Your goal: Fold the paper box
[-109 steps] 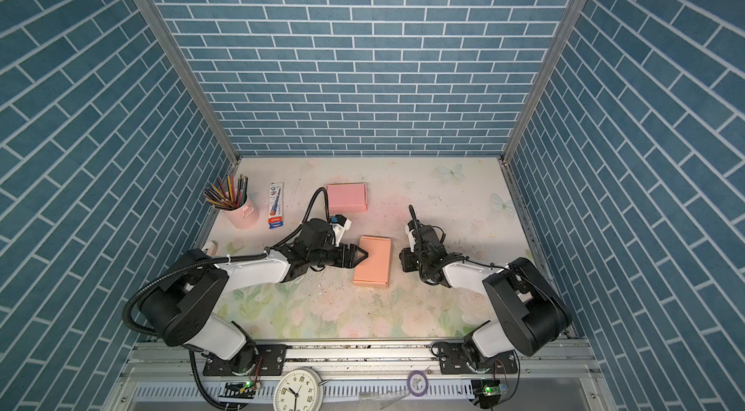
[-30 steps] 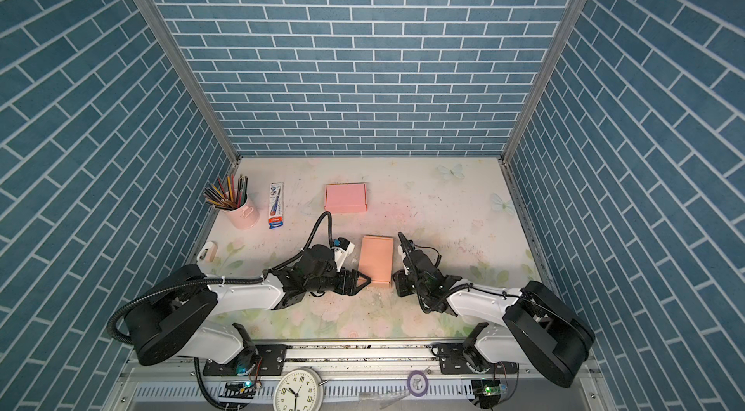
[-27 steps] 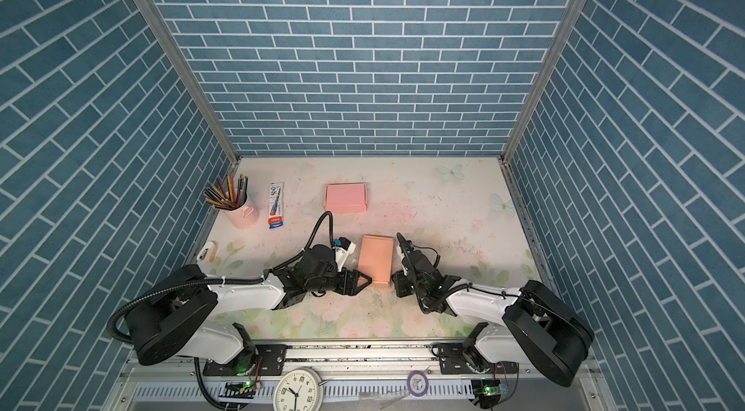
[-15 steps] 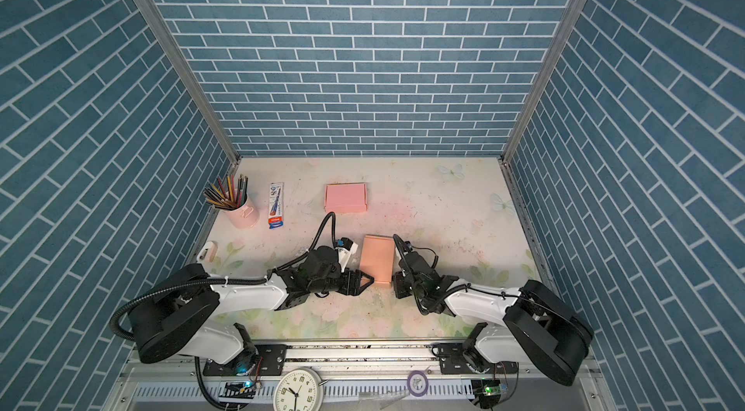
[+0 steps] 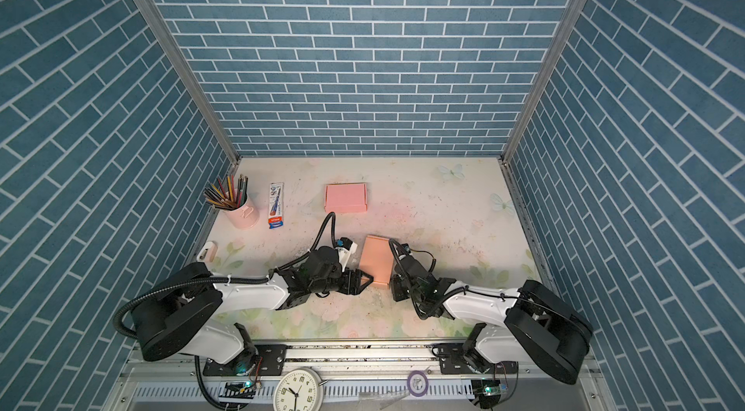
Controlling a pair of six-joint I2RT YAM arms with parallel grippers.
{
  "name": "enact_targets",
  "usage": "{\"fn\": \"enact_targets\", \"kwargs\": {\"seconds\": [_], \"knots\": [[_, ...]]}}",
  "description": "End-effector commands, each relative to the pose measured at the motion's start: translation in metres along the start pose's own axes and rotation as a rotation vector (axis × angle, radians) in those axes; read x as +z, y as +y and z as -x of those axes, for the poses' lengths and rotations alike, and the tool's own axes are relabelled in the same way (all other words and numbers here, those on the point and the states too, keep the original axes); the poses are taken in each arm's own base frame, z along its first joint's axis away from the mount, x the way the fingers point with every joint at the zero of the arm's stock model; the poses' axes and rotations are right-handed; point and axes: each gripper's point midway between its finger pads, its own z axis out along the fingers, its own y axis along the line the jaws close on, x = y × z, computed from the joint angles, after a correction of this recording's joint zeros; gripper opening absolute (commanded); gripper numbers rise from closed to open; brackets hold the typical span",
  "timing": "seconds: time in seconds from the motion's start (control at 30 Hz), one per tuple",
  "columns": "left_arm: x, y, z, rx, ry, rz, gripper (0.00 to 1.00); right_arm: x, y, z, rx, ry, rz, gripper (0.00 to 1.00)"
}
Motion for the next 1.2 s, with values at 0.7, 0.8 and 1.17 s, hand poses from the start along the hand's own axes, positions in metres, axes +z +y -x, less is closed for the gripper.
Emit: {"fn": "enact_targets", "kwargs": {"seconds": [0.7,0.8,1.17], "knots": [[-0.044,-0.041,-0.041,0.153,0.054,-0.067,0.88,-0.034,0.016,0.047,-0.099,-0.037,0.010,0.52],[-0.040,-0.048,-0.051,0.155,0.067,-0.084,0.88,-0.034,0.011,0.070,-0.094,-0.069,0.050,0.53],[-0.025,-0.043,-0.046,0.110,0.041,-0.064,0.88,-0.007,-0.002,0.133,-0.120,-0.052,0.117,0.61]]}}
